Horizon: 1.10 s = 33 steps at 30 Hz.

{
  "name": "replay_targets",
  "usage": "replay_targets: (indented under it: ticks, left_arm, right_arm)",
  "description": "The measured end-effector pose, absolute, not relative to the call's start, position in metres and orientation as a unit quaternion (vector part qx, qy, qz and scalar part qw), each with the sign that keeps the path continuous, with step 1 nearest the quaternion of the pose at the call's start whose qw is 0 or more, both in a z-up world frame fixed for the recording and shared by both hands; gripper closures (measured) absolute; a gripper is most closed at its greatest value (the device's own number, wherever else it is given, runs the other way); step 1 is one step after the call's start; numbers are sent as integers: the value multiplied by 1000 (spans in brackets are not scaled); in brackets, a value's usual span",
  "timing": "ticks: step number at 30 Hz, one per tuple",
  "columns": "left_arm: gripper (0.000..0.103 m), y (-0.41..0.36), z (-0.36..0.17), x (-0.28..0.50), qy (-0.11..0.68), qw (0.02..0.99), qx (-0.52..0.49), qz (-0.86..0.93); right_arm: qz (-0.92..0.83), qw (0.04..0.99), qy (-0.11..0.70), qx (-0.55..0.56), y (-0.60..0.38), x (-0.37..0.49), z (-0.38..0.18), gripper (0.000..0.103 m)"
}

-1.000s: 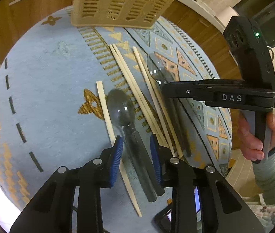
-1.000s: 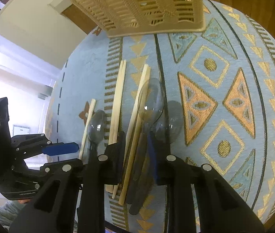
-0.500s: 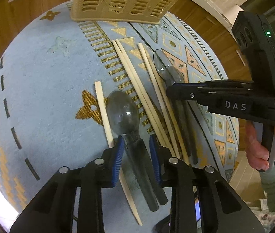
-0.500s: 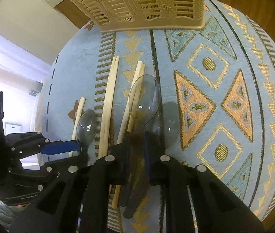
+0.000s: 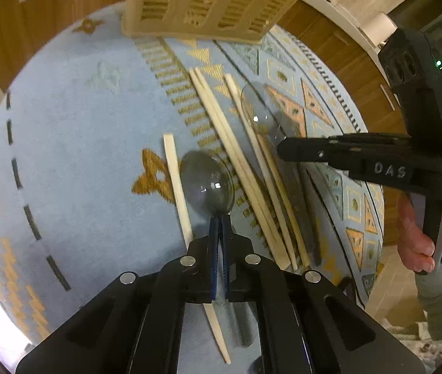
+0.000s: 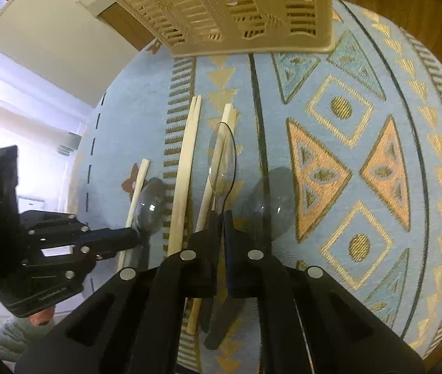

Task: Organize utensils
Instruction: 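Close the right tool on a clear spoon while the left tool grasps another spoon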

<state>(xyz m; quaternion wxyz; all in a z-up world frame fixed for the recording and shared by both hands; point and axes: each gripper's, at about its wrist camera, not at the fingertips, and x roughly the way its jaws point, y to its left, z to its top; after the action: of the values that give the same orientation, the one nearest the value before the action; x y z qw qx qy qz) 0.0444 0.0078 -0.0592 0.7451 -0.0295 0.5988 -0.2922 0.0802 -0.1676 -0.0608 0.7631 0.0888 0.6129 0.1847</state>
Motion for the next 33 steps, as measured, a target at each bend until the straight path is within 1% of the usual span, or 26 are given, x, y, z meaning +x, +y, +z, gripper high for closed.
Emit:
replay_targets:
  ticks: [1, 2, 3, 4, 5, 7, 10, 12, 14, 15, 16, 17, 18, 20, 22, 24, 33]
  left_arm:
    - [92, 9, -60, 44, 601, 744, -30, -291]
    - [90, 8, -61, 43, 603, 742, -29, -291]
    - [86, 8, -61, 42, 605, 739, -28, -294]
    - [83, 8, -61, 41, 606, 737, -29, -297]
    - [81, 8, -62, 41, 607, 736, -30, -300]
    - [75, 4, -61, 40, 606, 735, -24, -303]
    - [72, -6, -60, 37, 605, 738, -3, -298]
    - [72, -13, -59, 34, 601, 745, 19, -289]
    - [74, -19, -58, 30, 595, 753, 46, -278]
    - [79, -23, -58, 27, 590, 759, 66, -269]
    - [87, -26, -58, 24, 584, 765, 85, -257]
    - [88, -29, -57, 21, 577, 771, 99, -250]
    - [93, -30, -57, 19, 574, 772, 101, -254]
    - [94, -29, -57, 16, 566, 779, 98, -251]
    - [100, -23, -54, 14, 553, 789, 81, -255]
    - [102, -16, -50, 15, 553, 790, 54, -260]
    - [102, 16, -33, 35, 532, 804, -32, -263]
  right_arm:
    - [184, 763, 614, 85, -168, 80, -60, 99]
    - [184, 762, 615, 79, -167, 80, -61, 96]
    - [185, 759, 619, 76, -167, 80, -62, 94]
    - [186, 757, 622, 76, -170, 79, -62, 90]
    - [188, 753, 625, 80, -170, 79, -65, 88]
    - [190, 752, 626, 87, -171, 79, -65, 87]
    - [187, 751, 626, 89, -171, 79, -65, 87]
    - [179, 752, 628, 86, -168, 80, -65, 87]
    - [171, 756, 629, 62, -161, 79, -63, 87]
    - [167, 758, 629, 52, -157, 79, -62, 87]
    - [161, 761, 627, 38, -153, 78, -61, 87]
    - [157, 765, 625, 25, -149, 76, -60, 91]
    - [155, 767, 623, 17, -148, 75, -60, 91]
    - [155, 772, 616, 7, -144, 73, -60, 91]
    - [162, 772, 614, 18, -147, 72, -59, 92]
    - [162, 775, 610, 28, -152, 71, -57, 93]
    - [165, 805, 568, 54, -180, 76, -23, 93]
